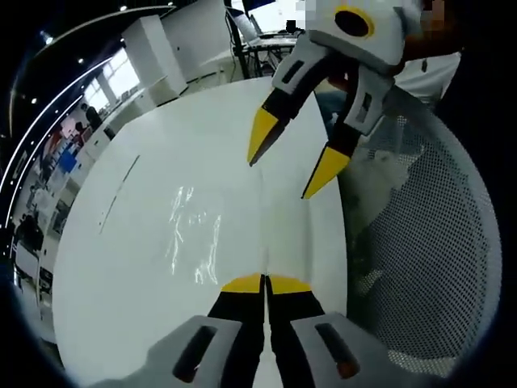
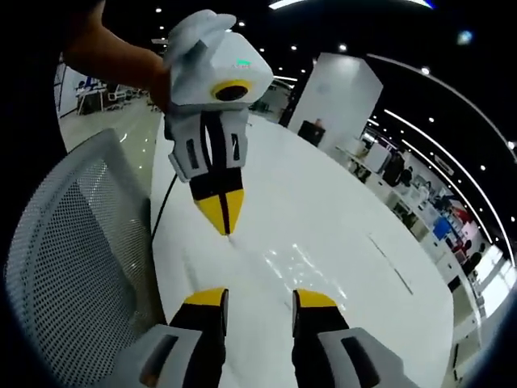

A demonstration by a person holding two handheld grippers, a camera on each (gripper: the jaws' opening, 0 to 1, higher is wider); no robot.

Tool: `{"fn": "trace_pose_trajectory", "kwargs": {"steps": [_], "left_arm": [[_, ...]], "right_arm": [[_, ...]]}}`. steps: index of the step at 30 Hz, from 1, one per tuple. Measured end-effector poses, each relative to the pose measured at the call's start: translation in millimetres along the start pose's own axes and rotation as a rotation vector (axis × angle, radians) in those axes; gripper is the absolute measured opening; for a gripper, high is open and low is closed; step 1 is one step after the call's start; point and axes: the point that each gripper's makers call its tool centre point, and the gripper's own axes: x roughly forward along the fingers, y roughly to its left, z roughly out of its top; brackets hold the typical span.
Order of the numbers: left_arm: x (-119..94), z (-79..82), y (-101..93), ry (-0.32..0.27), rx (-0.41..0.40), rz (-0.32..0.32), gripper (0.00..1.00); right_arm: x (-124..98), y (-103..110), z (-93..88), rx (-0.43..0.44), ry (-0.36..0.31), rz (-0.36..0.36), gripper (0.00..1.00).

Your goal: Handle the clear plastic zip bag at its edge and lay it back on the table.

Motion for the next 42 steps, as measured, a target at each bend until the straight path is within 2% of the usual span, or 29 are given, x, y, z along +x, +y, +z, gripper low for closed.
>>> {"fn": "trace_pose_trajectory", "kwargs": {"steps": [7,10,14,26,31,35,38,42], "left_arm": [[-1,2.1,-4.4,0.002,0.021,-0.011,0.00],[-1,2.7,-5.8,0.007,0.025,-0.011,0.00],[-2,4.8,-6.9,0.003,0.026,-0.011,0.00],[-6,20.2,-13.9,-0.056,0.030,-0.021,0.00],[-6,22.5,-14.7,-0.069,0.039,-0.025,0.00],[-5,22.4,-10.9,-0.078,0.101,-0.006,0.00],[-4,22.7,-8.8,-0.086,0.126,0.006,0.03],[0,18.8,-9.6,-0.067,0.175,0.001,0.04]], "right_arm": [[4,0,-1.0,-0.027,0.011,0.004,0.25],[8,2,-5.5,-0.045,0.036,0.018,0.19],[12,3,-8.6,-0.064,0.047,0.028,0.16],[15,7,-11.1,-0.124,0.061,0.038,0.01],[15,9,-13.9,-0.146,0.068,0.049,0.00],[15,11,-15.0,-0.191,0.075,0.063,0.00],[15,12,-13.4,-0.193,0.066,0.069,0.00],[15,13,-10.6,-0.187,0.058,0.079,0.00]]}}
